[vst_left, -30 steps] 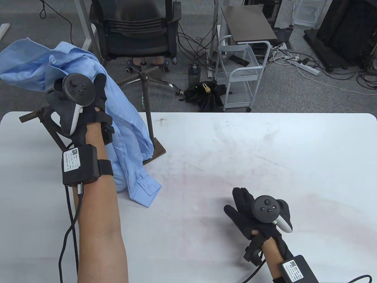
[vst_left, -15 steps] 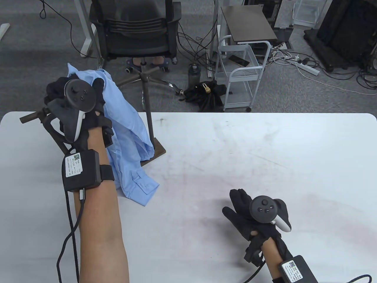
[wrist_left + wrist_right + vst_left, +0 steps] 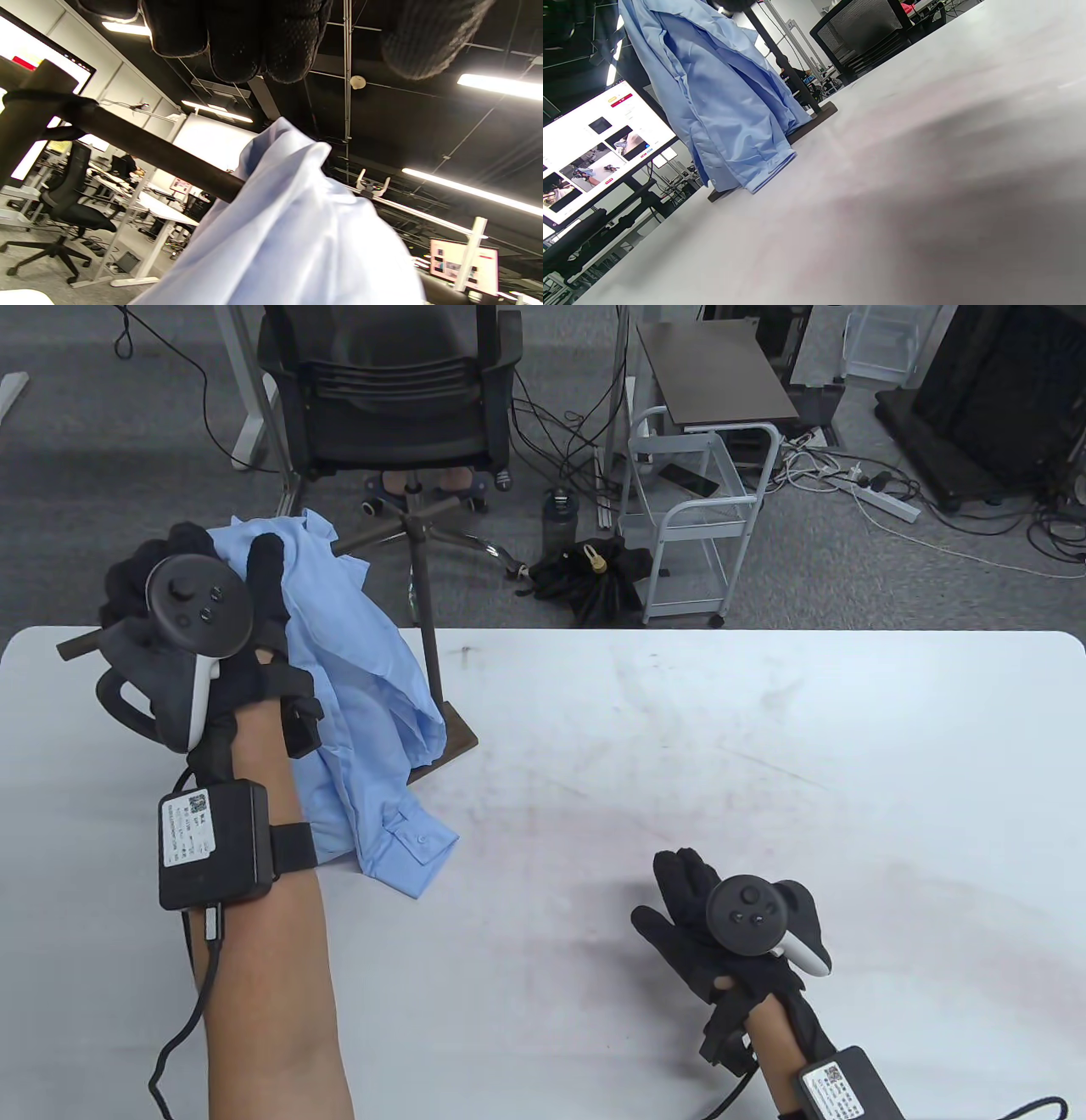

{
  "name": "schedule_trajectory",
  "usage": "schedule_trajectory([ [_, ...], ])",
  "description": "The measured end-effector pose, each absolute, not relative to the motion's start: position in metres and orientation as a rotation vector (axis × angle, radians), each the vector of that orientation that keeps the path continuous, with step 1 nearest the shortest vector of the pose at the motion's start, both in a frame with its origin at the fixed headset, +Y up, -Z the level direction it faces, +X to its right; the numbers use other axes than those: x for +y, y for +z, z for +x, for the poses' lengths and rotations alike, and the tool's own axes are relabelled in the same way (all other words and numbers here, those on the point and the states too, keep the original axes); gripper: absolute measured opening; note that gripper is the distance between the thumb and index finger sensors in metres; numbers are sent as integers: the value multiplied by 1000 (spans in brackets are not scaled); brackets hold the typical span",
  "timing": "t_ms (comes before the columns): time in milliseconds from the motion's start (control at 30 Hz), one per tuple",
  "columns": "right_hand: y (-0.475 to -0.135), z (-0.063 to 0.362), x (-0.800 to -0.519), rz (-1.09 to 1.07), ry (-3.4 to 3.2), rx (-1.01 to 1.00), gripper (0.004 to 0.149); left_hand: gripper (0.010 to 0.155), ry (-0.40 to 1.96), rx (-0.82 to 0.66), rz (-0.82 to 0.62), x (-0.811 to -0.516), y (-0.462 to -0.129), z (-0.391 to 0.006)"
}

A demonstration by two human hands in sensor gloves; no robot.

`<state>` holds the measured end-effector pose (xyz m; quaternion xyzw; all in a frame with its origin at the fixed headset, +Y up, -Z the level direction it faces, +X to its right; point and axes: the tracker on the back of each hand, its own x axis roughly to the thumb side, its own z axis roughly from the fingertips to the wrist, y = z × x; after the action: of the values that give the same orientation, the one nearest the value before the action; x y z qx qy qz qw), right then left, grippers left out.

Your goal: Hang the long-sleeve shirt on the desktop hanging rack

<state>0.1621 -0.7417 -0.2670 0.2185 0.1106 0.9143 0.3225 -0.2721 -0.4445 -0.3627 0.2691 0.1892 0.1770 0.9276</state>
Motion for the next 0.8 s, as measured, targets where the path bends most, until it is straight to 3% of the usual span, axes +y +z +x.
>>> schedule_trajectory([
  [433,-262,168,-740,541,2488,226,81,79,339,81,486,-474,-322,-205],
  [800,-256,174,-739,521,2543,125,82,81,450,-83,327,-565,-305,-159],
])
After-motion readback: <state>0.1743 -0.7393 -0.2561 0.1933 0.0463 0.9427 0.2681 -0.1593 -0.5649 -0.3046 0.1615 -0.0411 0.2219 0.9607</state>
